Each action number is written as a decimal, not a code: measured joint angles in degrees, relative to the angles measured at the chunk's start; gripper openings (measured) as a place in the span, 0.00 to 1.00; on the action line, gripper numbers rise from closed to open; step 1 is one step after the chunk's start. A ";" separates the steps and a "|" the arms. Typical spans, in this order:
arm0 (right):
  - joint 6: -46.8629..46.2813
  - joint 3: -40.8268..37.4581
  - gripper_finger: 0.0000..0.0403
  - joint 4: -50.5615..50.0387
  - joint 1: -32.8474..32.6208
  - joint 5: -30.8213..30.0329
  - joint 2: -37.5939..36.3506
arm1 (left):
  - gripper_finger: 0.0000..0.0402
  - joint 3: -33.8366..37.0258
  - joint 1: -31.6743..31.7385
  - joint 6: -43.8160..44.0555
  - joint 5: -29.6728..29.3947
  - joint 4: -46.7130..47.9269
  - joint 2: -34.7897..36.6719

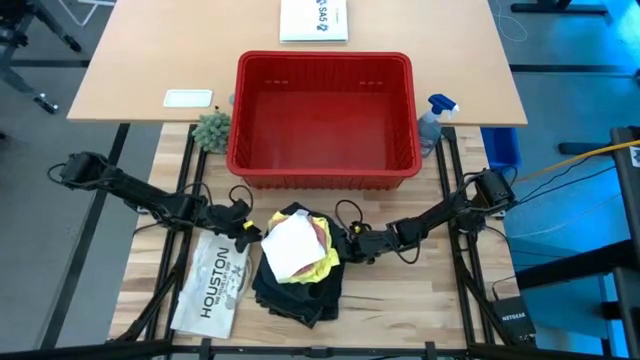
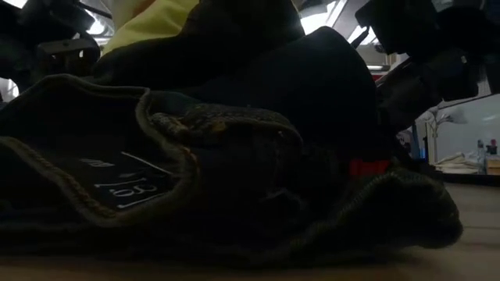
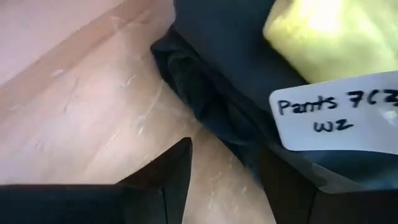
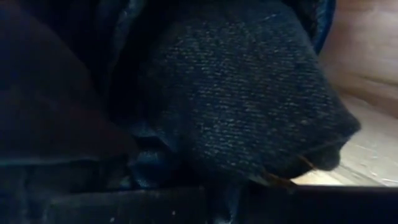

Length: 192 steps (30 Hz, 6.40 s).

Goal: Fold laundry
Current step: Put the stacked clothes into the red bin

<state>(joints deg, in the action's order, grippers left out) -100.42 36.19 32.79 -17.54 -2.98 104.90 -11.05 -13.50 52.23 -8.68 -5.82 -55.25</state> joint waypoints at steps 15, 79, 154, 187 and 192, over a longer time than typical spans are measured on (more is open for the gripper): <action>-4.64 -6.30 0.03 11.56 -0.02 -4.31 -0.15 | 0.42 1.68 -0.07 11.97 5.57 -3.18 -0.08; -4.00 -20.21 0.04 14.63 -0.02 -9.73 -12.08 | 0.42 -13.76 5.87 26.42 14.78 -28.90 -40.56; 23.30 -0.73 0.03 6.52 18.16 7.62 -35.64 | 0.01 -49.07 14.38 6.38 6.95 18.33 -15.58; 37.29 32.98 0.03 -19.41 64.15 37.51 -6.46 | 0.01 -72.41 61.43 -12.80 41.80 25.76 -44.89; 41.12 34.76 0.03 -27.21 66.03 32.01 -2.10 | 0.01 -72.42 65.53 -15.42 43.38 24.80 -52.94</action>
<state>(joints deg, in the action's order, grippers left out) -59.30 70.95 5.58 48.49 29.03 102.79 -83.47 52.03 36.81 34.70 18.98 -108.19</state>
